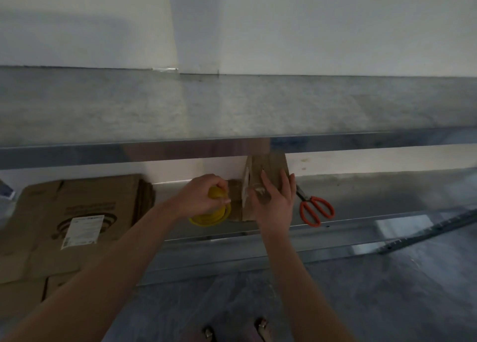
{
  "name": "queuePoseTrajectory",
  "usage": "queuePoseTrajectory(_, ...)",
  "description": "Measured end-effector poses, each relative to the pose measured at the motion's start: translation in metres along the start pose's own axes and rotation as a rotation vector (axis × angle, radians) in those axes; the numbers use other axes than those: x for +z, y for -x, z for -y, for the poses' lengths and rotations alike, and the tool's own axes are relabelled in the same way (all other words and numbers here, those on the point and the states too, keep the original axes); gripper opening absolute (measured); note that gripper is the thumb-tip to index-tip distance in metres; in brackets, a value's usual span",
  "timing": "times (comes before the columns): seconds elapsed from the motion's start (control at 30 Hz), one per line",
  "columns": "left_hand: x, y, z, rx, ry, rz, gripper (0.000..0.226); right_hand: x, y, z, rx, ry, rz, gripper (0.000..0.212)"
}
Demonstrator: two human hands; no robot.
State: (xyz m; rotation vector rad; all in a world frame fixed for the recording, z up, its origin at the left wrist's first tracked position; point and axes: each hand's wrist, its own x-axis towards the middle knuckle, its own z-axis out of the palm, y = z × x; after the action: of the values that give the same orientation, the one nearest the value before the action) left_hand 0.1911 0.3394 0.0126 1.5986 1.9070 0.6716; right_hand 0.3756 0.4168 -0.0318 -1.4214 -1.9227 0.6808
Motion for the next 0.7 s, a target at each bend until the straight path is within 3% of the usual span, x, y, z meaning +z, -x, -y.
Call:
queuePoseTrajectory(0.13, -0.008, 0.004, 0.016, -0.02, -0.069, -0.007, 0.028, -0.009, -0.01, -0.005, -0.047, 0.007, 0.034, 0.05)
queuePoseTrajectory(0.33, -0.012, 0.018, 0.022, -0.006, -0.136, -0.038, 0.031, -0.019, 0.003, -0.012, -0.278, 0.218, 0.068, 0.064)
queuePoseTrajectory(0.57, -0.016, 0.036, 0.015, 0.001, -0.129, -0.083, 0.034, -0.019, 0.03, 0.012, -0.557, 0.22, 0.027, 0.046)
queuePoseTrajectory(0.63, -0.017, 0.042, 0.011, 0.003, -0.124, -0.086, 0.035, -0.013, 0.043, 0.022, -0.565, 0.18, 0.097, 0.042)
queuePoseTrajectory(0.7, -0.015, 0.048, 0.007, 0.023, -0.132, -0.092, 0.036, -0.007, 0.05, 0.033, -0.438, 0.125, 0.249, 0.04)
